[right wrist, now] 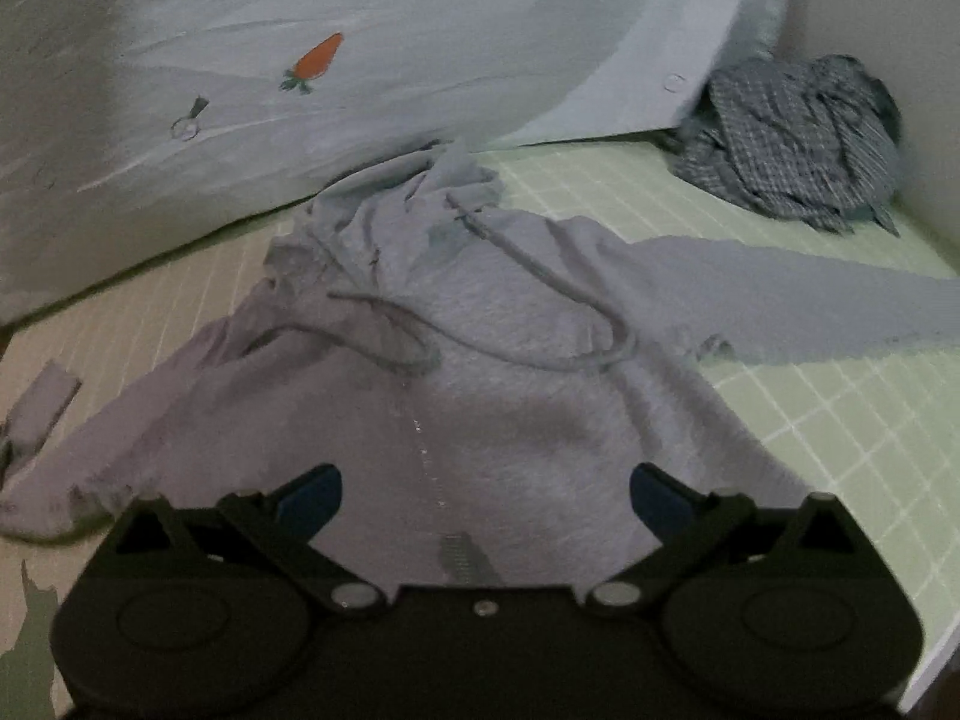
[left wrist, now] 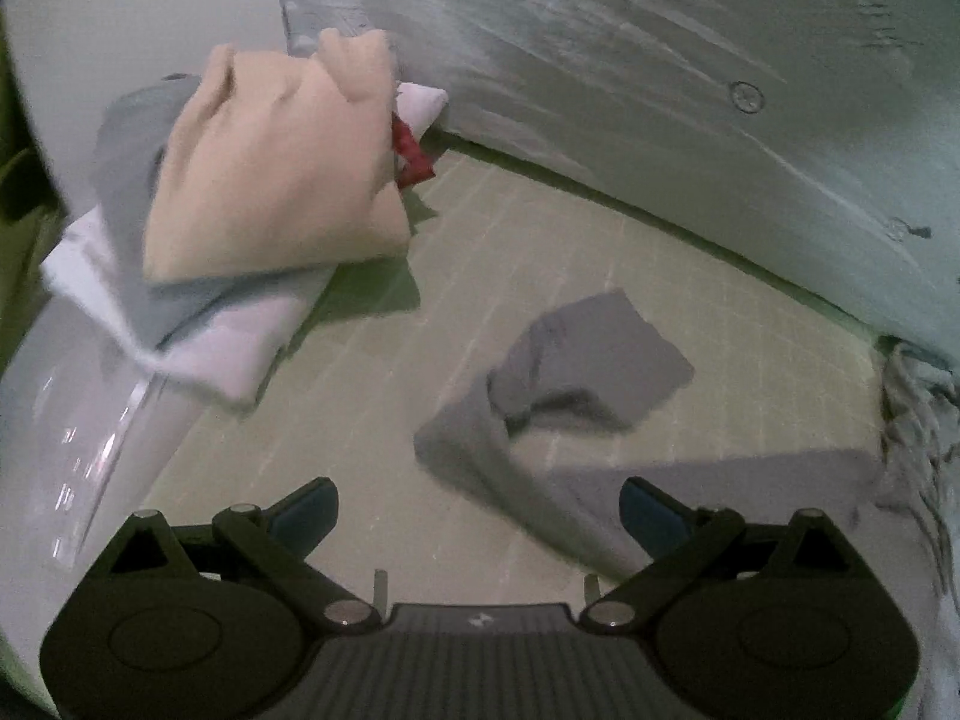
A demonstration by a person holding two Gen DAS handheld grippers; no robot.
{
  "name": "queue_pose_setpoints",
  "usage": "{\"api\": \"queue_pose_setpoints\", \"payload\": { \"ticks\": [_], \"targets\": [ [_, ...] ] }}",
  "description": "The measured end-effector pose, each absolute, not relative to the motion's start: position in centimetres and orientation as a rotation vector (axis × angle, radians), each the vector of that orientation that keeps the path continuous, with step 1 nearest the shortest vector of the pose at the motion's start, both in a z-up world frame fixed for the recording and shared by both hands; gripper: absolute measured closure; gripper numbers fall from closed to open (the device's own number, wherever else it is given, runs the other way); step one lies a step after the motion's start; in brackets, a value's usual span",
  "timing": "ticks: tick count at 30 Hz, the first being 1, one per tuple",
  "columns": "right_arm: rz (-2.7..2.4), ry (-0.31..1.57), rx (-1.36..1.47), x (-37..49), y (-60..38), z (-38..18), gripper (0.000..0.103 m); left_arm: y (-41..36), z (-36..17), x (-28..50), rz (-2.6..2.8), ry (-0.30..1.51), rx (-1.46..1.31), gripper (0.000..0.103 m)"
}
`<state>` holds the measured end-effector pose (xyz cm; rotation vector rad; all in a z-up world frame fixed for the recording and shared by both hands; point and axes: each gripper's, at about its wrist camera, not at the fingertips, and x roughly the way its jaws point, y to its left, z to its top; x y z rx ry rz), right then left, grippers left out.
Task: Fold clothes
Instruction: 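Reach the left gripper to the grey hoodie sleeve cuff, then grasp the sleeve cuff with the left gripper and lift it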
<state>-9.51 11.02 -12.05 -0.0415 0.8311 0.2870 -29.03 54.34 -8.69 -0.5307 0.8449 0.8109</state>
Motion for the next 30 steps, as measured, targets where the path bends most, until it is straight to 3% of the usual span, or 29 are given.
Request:
{"api": "queue_pose_setpoints", "payload": {
  "ticks": [3, 5, 9, 11, 12, 17, 24, 30],
  "targets": [
    [0.248, 0.845, -0.06, -9.8, 12.0, -12.1, 0.0, 57.5, -9.8, -27.4, 0.781, 0.86, -0.527, 0.02],
    [0.219, 0.86, -0.074, -9.7, 12.8, -12.2, 0.0, 59.0, -10.8, -26.1, 0.747, 0.9, -0.529, 0.036],
    [0.201, 0.88, -0.098, -9.5, 14.3, -12.1, 0.0, 61.0, -12.8, -24.5, 0.69, 0.955, -0.542, 0.053],
    [0.209, 0.881, -0.127, -9.6, 15.2, -12.1, 0.0, 61.5, -13.6, -24.5, 0.699, 0.972, -0.55, 0.075],
    [0.215, 0.885, -0.138, -9.7, 15.6, -12.2, 0.0, 61.7, -14.0, -24.6, 0.7, 0.977, -0.562, 0.079],
    [0.238, 0.913, -0.171, -10.0, 17.5, -12.9, 0.0, 61.2, -14.0, -27.0, 0.683, 0.946, -0.596, 0.086],
    [0.282, 0.94, -0.196, -10.4, 18.8, -13.9, 0.0, 59.1, -13.1, -32.2, 0.669, 0.971, -0.66, 0.086],
    [0.313, 0.936, -0.203, -10.4, 18.9, -14.1, 0.0, 59.1, -12.7, -34.0, 0.727, 0.924, -0.699, 0.074]
  ]
}}
